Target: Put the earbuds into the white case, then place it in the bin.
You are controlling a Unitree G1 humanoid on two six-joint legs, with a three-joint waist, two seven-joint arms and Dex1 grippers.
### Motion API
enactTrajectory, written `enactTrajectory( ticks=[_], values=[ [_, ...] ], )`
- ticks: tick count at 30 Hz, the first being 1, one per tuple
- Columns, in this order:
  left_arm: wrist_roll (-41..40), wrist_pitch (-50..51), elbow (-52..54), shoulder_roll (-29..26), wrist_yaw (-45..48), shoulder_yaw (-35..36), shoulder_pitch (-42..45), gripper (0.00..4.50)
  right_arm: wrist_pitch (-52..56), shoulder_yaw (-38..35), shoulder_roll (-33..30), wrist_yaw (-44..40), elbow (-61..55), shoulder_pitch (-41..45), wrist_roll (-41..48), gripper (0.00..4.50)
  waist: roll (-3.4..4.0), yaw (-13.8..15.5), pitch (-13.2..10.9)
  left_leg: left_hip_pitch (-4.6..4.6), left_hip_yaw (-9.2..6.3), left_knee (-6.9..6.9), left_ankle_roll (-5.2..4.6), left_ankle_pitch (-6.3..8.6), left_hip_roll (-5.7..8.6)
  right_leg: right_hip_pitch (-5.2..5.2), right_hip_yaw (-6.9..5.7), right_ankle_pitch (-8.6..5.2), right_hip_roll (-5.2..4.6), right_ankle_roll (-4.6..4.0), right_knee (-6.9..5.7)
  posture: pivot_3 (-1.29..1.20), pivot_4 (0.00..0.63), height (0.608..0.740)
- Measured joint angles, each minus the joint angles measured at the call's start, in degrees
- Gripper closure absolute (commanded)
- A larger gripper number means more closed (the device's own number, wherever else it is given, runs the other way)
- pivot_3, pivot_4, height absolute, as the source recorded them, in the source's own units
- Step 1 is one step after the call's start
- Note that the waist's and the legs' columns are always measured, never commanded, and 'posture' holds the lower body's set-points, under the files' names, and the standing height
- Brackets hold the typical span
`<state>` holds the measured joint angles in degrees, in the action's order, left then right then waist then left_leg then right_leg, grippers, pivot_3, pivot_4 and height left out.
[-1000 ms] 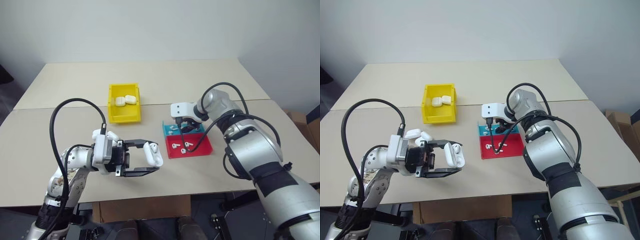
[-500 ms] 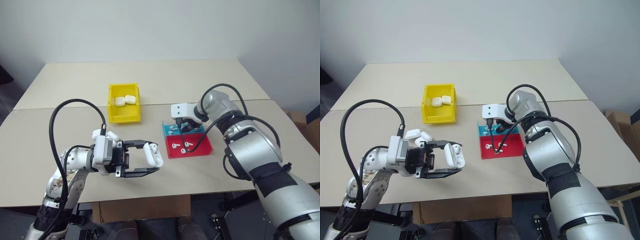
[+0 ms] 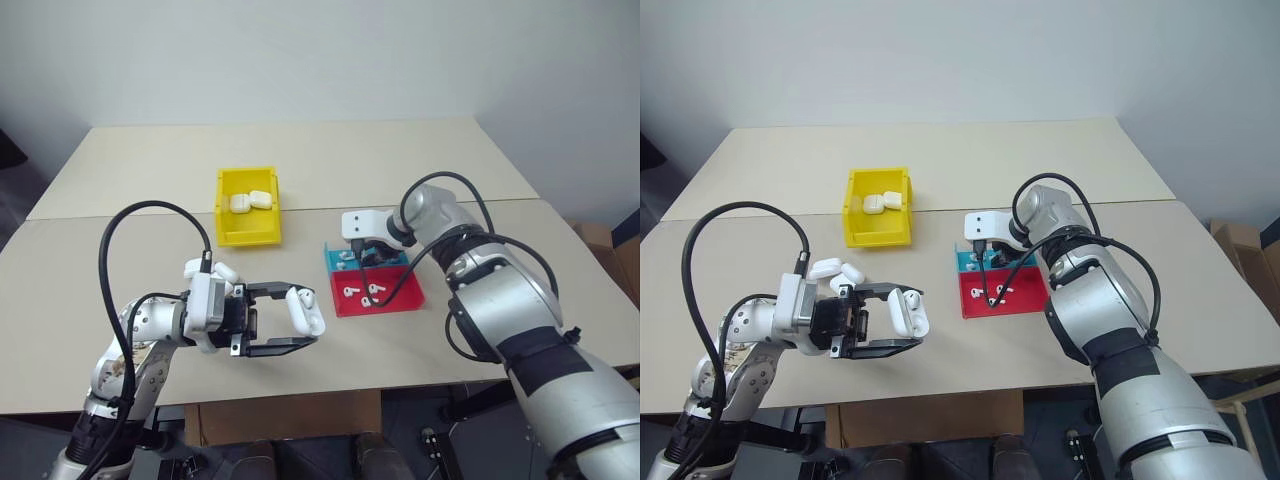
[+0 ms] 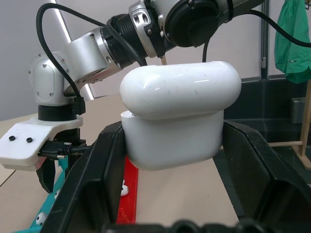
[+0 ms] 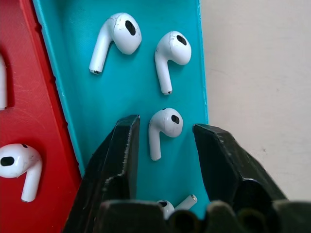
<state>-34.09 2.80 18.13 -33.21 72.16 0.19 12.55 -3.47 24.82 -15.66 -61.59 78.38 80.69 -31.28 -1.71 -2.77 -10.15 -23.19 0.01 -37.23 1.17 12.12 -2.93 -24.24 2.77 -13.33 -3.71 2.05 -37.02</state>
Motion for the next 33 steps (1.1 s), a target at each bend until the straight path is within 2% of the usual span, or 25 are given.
enactTrajectory(
  ticks=[1, 21, 26, 29, 33],
  values=[
    [0.0, 0.0, 0.0, 0.0, 0.0, 0.0, -0.1, 1.75, 0.0, 0.0, 0.0, 0.0, 0.0, 0.0, 0.0, 3.53, 0.0, 0.0, 0.0, 0.0, 0.0, 0.0, 0.0, 0.0, 0.0, 0.0, 0.0, 0.0, 0.0, 0.0, 0.0, 0.0, 0.15, 0.74],
    [0.3, -0.1, 0.0, -0.3, -0.1, 0.0, -0.1, 1.75, -0.5, -1.6, -0.7, 0.1, 0.0, 0.5, 1.3, 3.53, 0.01, 0.0, 0.0, -0.04, 0.0, 0.0, 0.0, 0.0, 0.0, -0.02, 0.0, 0.0, 0.0, 0.0, 0.01, 0.0, 0.15, 0.74],
    [0.2, 0.0, -0.3, 0.1, -0.3, 0.0, 1.1, 1.75, -0.8, -8.4, -4.2, -0.9, -1.7, 4.0, 7.7, 3.53, 0.05, 0.1, 0.0, -0.04, -0.01, 0.01, 0.0, 0.0, 0.0, -0.02, 0.0, 0.0, 0.0, 0.0, 0.03, 0.0, 0.15, 0.74],
    [-0.4, 1.3, -0.8, 0.9, -1.2, 0.0, 3.7, 1.75, 0.5, -14.8, -6.3, -1.0, -5.5, 4.2, 14.0, 3.53, 0.05, 0.3, 0.0, -0.04, -0.01, 0.0, 0.0, 0.0, 0.0, 0.02, -0.01, 0.0, 0.0, 0.0, 0.04, 0.0, 0.15, 0.74],
    [-1.8, 2.5, -1.8, 1.9, -1.6, -0.1, 7.0, 1.75, 8.1, -22.8, -9.7, -4.4, -19.0, 1.3, 24.1, 3.53, 0.05, 0.4, 0.0, -0.09, -0.03, 0.02, 0.0, 0.0, 0.0, 0.01, -0.02, 0.0, 0.0, 0.01, 0.08, 0.0, 0.15, 0.74]
  ],
)
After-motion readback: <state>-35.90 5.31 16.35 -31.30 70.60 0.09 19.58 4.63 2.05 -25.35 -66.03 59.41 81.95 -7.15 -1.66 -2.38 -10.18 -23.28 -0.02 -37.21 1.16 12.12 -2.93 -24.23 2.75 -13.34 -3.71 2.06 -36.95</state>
